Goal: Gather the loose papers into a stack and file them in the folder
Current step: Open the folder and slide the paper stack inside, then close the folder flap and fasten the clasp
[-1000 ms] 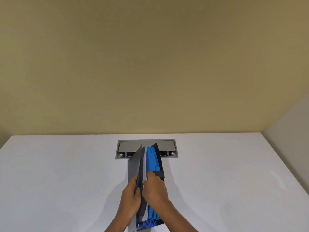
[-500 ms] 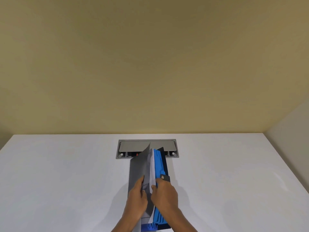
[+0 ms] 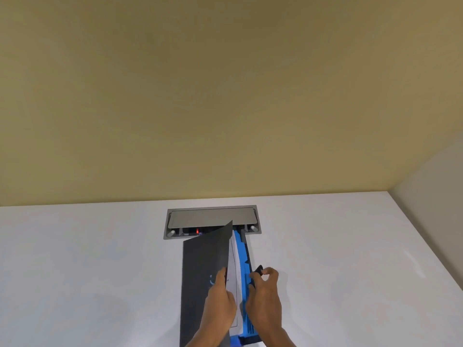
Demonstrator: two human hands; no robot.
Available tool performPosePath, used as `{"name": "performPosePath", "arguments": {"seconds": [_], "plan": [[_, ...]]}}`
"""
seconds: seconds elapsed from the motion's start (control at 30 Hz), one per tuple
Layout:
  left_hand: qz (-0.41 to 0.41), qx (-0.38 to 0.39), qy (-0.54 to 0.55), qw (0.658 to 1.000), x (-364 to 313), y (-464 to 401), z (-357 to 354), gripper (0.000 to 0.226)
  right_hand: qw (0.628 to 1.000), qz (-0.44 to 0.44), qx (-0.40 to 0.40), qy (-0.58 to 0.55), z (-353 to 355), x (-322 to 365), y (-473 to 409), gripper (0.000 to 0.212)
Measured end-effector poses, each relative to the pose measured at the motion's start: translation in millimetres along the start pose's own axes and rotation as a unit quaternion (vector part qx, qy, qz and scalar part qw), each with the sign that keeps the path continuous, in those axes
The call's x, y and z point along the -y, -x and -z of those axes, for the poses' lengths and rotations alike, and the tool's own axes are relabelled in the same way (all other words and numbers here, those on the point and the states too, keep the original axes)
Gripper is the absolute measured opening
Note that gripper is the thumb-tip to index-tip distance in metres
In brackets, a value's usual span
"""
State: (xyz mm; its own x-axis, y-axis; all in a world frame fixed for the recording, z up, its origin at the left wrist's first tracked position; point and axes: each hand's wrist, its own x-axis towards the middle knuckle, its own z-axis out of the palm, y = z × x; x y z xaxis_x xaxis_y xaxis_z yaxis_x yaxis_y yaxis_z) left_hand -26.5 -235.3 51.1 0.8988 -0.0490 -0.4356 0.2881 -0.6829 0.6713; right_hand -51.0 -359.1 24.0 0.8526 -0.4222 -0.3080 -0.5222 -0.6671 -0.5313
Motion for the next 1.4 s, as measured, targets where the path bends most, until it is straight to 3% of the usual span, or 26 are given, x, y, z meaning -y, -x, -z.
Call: {"name": "performPosePath", "arguments": {"seconds": [0.1,0.27,0.43,0.6,0.87,1.17,1.4], "plan": [[0.004,0.03,-0.013,0.999,3.5,-3.7,-15.8,0.059,1.0,-0.008,0.0,-0.015,-0.6,-14.0,-7.9,0.045],[-0.018,0.058,-0.063,0.996,13.1,-11.1,-43.6,0.058,0.997,0.024,0.068,-0.024,-5.0,-29.7,-18.8,0.025],[-0.026,0.087,-0.124,0.988,18.6,-13.3,-67.7,0.067,0.994,0.059,0.088,-0.033,-3.5,-42.4,-19.9,0.037],[-0.018,0.143,-0.123,0.982,31.1,-8.1,-68.0,0.057,0.989,0.091,0.115,0.014,-3.9,-48.1,-24.2,0.053],[-0.049,0.082,-0.169,0.981,83.2,-1.7,-47.0,0.079,0.982,0.117,0.114,0.092,-20.2,-30.7,-40.8,0.027],[-0.015,0.093,-0.239,0.966,106.3,0.4,-30.1,0.083,0.961,0.13,0.161,0.181,-31.8,-21.1,-53.8,0.03],[-0.023,0.127,-0.268,0.955,111.8,-2.9,-29.4,0.084,0.976,0.081,0.149,0.135,-37.7,-13.1,-56.4,0.032]]}}
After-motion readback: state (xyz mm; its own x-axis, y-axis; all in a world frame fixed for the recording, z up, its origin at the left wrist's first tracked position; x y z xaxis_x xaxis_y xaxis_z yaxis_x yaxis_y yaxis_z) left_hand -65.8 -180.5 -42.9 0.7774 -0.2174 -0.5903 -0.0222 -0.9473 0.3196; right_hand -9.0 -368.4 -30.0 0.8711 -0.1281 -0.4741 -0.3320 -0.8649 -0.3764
